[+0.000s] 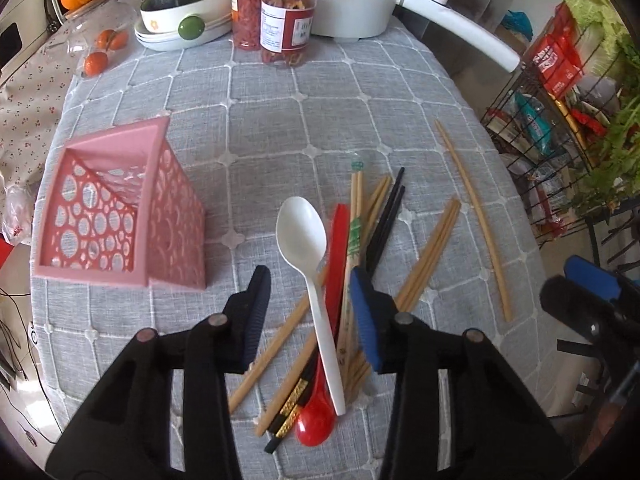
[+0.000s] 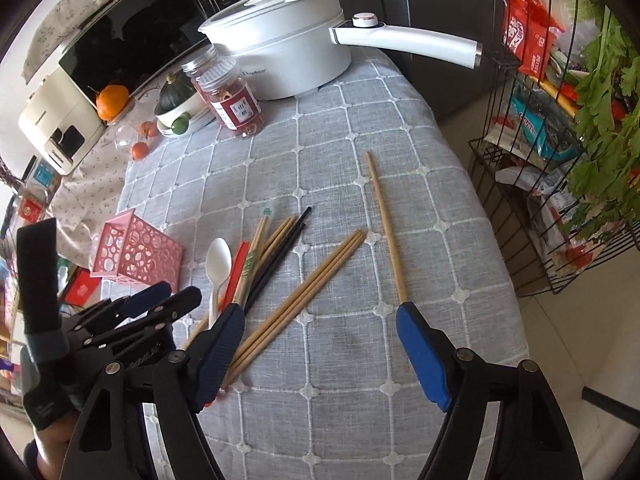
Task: Organize utensils
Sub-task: 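Reach the left tool to the white spoon and close on its handle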
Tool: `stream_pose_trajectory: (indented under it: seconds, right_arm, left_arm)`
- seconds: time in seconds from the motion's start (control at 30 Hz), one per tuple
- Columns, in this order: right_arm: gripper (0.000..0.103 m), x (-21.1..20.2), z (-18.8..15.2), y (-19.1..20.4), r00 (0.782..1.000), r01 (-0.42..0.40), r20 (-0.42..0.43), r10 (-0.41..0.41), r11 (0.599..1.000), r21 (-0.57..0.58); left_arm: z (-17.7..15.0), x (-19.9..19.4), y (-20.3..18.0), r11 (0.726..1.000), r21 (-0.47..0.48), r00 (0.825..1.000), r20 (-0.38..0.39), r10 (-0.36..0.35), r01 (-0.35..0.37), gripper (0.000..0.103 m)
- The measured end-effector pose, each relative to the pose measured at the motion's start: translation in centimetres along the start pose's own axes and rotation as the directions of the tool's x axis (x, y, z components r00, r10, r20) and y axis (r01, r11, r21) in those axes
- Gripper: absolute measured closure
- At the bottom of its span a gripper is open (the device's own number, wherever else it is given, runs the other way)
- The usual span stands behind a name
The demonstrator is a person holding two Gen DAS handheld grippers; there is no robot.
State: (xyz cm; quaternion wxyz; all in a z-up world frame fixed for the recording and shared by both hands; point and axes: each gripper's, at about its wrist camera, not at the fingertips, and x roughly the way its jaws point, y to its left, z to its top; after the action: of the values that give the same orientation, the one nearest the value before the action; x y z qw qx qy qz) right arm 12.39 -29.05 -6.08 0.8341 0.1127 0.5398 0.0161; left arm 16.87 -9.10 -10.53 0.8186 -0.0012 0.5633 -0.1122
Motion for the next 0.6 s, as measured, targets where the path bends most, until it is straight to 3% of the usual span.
stream_pose_trajectory:
  seconds: [0.17,0.37,0.5,0.6]
  right_arm:
    - [0.024,0.4,0.0,-0.7,1.0,0.009,-0.007,-0.009,1.0,0.002]
    - [0.024,0.2,-0.1,-1.3,1.0,0.019,-0.009,-0.019,1.0,0.004]
    - [0.024,0.4,-0.1,-1.6,1.0,0.017,-0.014,-0.017,1.0,0.011]
    - [0.024,0.4,-0.1,-1.7,1.0,0.017,-0.015,-0.017,1.0,0.012]
  left_arm:
    - [1.9,2.1,0.0,0.996,0.0,0.996,-0.011,0.092,-0.092,0.067]
    - [2.7,4.3,0.1,0.989,-0.009,0.988,-0.058,0.145,-0.145,0.075]
    - [2.6,5.0,-0.1,0.989,-0.012,0.986,-0.076,0.148,-0.149,0.095]
    - [2.3,4.6,-0.2,0.988,-0.006,0.987,-0.052,0.154,-0.155,0.099]
